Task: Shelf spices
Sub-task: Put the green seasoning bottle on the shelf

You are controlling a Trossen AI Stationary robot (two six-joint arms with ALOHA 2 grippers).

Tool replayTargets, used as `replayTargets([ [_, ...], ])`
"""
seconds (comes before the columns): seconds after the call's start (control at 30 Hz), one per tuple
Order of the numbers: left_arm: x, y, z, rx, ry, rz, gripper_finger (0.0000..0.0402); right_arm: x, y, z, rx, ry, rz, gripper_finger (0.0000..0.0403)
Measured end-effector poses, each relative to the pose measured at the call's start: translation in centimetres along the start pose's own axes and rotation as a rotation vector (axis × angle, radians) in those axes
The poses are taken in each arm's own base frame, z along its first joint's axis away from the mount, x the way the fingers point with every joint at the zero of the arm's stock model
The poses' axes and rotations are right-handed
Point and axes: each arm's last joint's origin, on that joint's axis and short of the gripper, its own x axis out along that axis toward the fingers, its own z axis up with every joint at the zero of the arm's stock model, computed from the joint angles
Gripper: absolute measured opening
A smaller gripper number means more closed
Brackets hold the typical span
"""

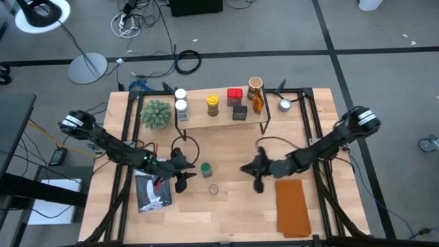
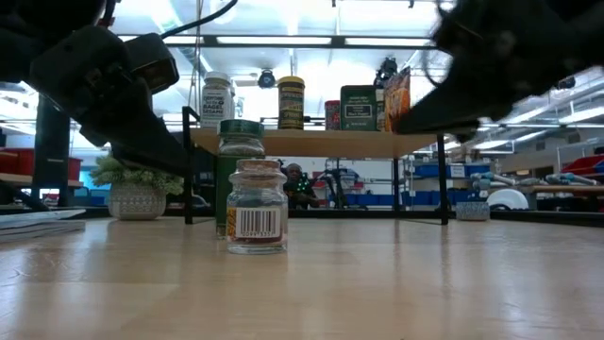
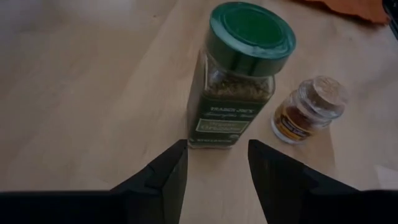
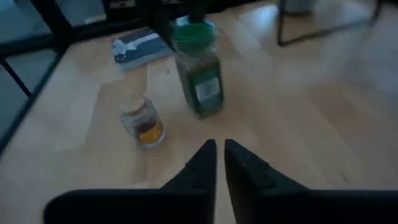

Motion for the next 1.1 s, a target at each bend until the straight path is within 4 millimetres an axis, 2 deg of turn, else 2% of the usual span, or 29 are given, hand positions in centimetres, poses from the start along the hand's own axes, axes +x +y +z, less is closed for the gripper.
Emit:
replayTargets([
  [0.1,0.0,0.0,0.1,0.03,-0.009,0.008,0.0172,2.7,1.5,1.0,-0.121,-0.002,-0.012,0.0006],
  [0.23,0.1,0.2,0.2,0.043,-0.015,0.02,0.0172,6.0,2.6,2.0,-0.19,0.006,0.013,0.0006],
  [0.37,0.3,0.7,0.5,0.027,-0.03,0.048,0.0172,8.9,2.3,2.5,-0.174,0.064,0.154,0.0002],
  [0.5,0.4,1.0,0.7,0.017,-0.037,0.06,0.0172,11.0,1.1,2.8,-0.142,0.063,0.222,0.0002],
  [0.7,0.4,1.0,0.9,0.008,-0.053,0.051,0.0172,12.6,-0.4,2.7,-0.134,0.067,0.101,0.0001],
  [0.93,0.4,0.9,0.9,0.006,-0.043,0.029,0.0172,12.4,-0.8,2.4,-0.156,0.04,-0.144,0.0001],
  [1.0,0.4,0.9,0.9,0.007,-0.043,0.029,0.0172,12.4,-0.6,2.4,-0.158,0.041,-0.131,0.0001],
  [1.1,0.4,0.9,0.9,0.007,-0.041,0.03,0.0172,12.2,0.0,2.4,-0.149,0.076,0.023,0.0001],
])
